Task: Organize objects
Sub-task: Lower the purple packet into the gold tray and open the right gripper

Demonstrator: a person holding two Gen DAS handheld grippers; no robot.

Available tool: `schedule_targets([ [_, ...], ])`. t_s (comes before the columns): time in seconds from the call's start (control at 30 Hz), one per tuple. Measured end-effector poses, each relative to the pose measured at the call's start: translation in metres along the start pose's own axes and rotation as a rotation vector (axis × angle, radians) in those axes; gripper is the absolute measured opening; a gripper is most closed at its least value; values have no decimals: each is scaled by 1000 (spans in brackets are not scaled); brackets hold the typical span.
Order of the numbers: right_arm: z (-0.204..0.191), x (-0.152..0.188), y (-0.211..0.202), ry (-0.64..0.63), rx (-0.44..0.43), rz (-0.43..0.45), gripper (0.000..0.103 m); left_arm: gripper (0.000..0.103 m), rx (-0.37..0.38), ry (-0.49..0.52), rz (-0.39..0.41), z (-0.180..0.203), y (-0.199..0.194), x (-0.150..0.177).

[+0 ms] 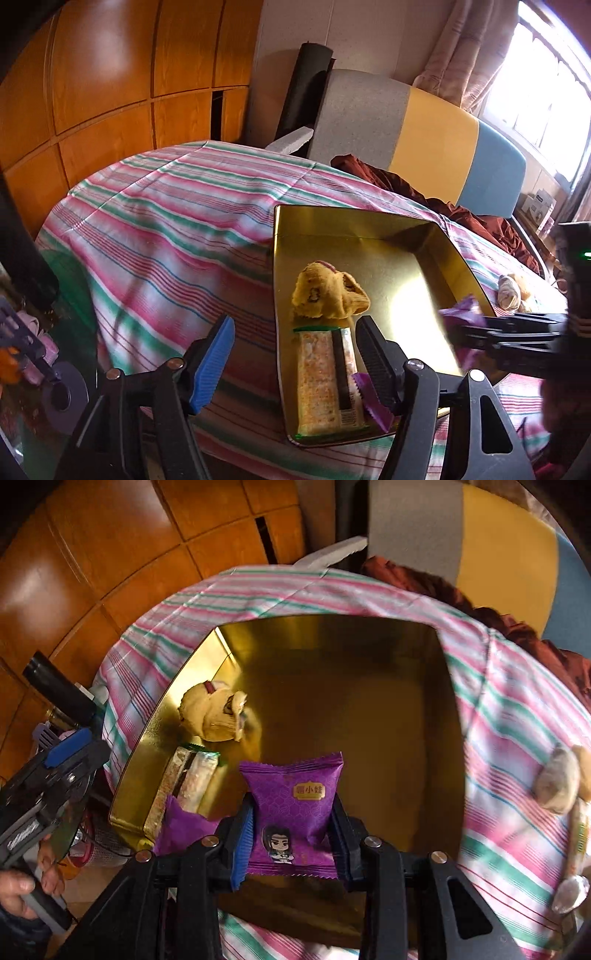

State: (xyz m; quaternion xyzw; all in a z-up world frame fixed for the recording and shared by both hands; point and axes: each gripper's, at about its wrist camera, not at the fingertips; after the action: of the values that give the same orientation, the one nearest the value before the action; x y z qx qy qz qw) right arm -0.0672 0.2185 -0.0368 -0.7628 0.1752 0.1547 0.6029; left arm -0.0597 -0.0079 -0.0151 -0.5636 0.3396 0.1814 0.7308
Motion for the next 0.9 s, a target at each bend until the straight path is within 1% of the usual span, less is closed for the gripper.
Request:
schedule_targets([
  [0.1,-13,-4,21,0,-50,-34,39,76,-11,-16,-7,-9,0,3],
  [0.17,-18,-5,29,1,-49,-38,48,79,-21,-32,-7,-14,1,4],
  [0.2,-18,-4,31,4,-46,-37,50,80,-24,-38,-8,-16,1,4],
  [0.23,-19,-3,32,5,-50,-34,57,82,-27,-43,-10,-17,2,4],
  [0.27,-19,-1,32,5,-58,-33,75,86,-33,-46,-10,-18,2,4],
  [0.3,-19,0,31,2,-59,-28,84,87,-36,-49,-9,-20,2,4],
  [0.33,-18,2,28,-3,-52,-17,89,89,-37,-50,-8,-20,3,4],
  [0.43,-16,5,20,-16,-33,19,90,94,-40,-52,-5,-18,3,4],
  [0.53,-16,9,6,-34,5,71,90,96,-47,-38,-6,-12,2,3],
  [0.6,-15,12,-4,-36,37,102,90,102,-51,-26,-5,-8,1,2],
  [0.73,-6,20,-27,-34,108,169,91,103,-61,1,-4,1,-1,1],
  [0.83,11,25,-46,8,137,213,91,103,-62,30,-4,9,-3,0],
  [0.9,25,29,-57,43,171,239,91,103,-60,46,-5,14,-4,-1],
])
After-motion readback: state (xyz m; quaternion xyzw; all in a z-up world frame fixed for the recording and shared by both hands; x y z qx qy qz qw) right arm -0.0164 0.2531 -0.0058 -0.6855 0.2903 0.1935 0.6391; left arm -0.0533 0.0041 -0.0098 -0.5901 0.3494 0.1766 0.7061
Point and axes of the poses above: each gripper's, at about its wrist camera, not at the fingertips, and y roughly the way its jaws point, z to its right, x to its underside, and after that the axes turned 2 degrees about y, right-handed
